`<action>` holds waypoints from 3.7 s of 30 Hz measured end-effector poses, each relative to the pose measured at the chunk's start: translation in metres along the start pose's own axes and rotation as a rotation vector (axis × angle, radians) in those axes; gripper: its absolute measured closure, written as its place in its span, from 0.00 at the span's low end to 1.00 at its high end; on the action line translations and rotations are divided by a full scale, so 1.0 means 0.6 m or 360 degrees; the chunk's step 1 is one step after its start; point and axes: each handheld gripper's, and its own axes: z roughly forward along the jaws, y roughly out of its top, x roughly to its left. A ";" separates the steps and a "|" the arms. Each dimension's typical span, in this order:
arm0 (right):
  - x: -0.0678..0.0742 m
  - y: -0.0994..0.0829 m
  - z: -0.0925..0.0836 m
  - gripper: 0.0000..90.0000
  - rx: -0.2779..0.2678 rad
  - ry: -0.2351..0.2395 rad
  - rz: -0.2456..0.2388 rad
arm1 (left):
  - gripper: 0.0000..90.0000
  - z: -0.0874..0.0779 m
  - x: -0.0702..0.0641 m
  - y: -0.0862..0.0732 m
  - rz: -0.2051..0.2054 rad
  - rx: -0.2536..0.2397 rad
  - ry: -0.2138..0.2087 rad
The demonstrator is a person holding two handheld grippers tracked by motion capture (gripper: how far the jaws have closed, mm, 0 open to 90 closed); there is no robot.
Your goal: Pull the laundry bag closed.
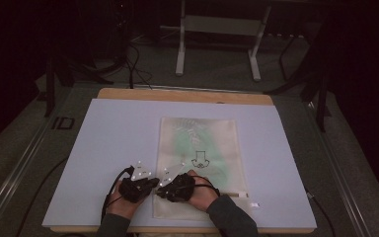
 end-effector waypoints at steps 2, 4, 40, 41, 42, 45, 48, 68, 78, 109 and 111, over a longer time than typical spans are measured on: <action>0.001 0.000 0.000 0.91 -0.0007 -0.0002 0.0006 | 0.98 0.001 0.000 0.000 -0.0004 0.0003 -0.0005; 0.001 -0.001 0.000 0.91 -0.0013 -0.0005 0.0011 | 0.98 0.002 0.000 -0.001 -0.0009 0.0007 -0.0012; -0.002 -0.020 -0.021 0.92 0.0020 -0.0027 -0.0009 | 1.00 0.009 -0.010 0.005 0.0043 0.0097 0.0044; -0.002 -0.020 -0.022 0.92 0.0022 -0.0027 -0.0008 | 1.00 0.009 -0.010 0.005 0.0043 0.0096 0.0045; -0.002 -0.021 -0.022 0.92 0.0026 -0.0027 -0.0012 | 1.00 0.009 -0.011 0.005 0.0043 0.0096 0.0045; 0.000 -0.021 -0.024 0.92 0.0038 -0.0037 -0.0017 | 1.00 0.009 -0.011 0.005 0.0040 0.0097 0.0046; 0.001 -0.021 -0.024 0.92 0.0043 -0.0044 -0.0030 | 1.00 0.009 -0.010 0.006 0.0039 0.0102 0.0043; 0.015 -0.028 -0.051 0.92 0.0229 -0.0138 -0.0173 | 0.99 0.008 -0.009 0.006 0.0035 0.0104 0.0041; 0.014 -0.047 -0.069 0.92 0.0259 -0.0149 -0.0178 | 1.00 0.008 -0.009 0.006 0.0030 0.0102 0.0042; 0.016 -0.051 -0.073 0.91 0.0273 -0.0162 -0.0190 | 0.99 0.010 -0.042 0.006 0.0050 0.0132 -0.0097; 0.018 -0.051 -0.074 0.91 0.0270 -0.0167 -0.0190 | 0.99 0.010 -0.042 0.007 0.0057 0.0135 -0.0096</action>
